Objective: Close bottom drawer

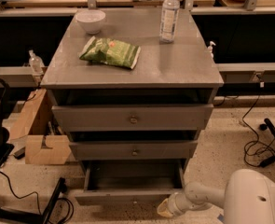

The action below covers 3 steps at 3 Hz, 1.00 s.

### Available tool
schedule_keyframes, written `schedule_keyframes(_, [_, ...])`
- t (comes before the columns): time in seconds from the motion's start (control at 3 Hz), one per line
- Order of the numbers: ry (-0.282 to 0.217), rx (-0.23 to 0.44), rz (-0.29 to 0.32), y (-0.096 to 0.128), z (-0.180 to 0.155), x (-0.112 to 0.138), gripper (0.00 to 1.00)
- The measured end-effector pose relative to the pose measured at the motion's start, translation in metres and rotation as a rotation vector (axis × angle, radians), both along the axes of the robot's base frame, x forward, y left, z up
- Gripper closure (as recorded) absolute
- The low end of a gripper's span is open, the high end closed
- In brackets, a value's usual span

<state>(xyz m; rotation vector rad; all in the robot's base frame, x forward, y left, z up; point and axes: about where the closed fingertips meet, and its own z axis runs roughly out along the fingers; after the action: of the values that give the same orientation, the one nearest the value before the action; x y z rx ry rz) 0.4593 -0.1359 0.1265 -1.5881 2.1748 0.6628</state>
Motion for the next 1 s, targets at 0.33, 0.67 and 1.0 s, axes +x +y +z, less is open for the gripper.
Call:
schedule_keyframes(0.33, [0.008,-0.009,0.001,0.015,-0.005,0.028,1.00])
schedule_keyframes(0.67, [0.010,-0.012,0.002,0.020,-0.006,0.033,1.00])
schedule_keyframes(1.0, [0.016,-0.026,0.007,0.040,-0.007,0.066,1.00])
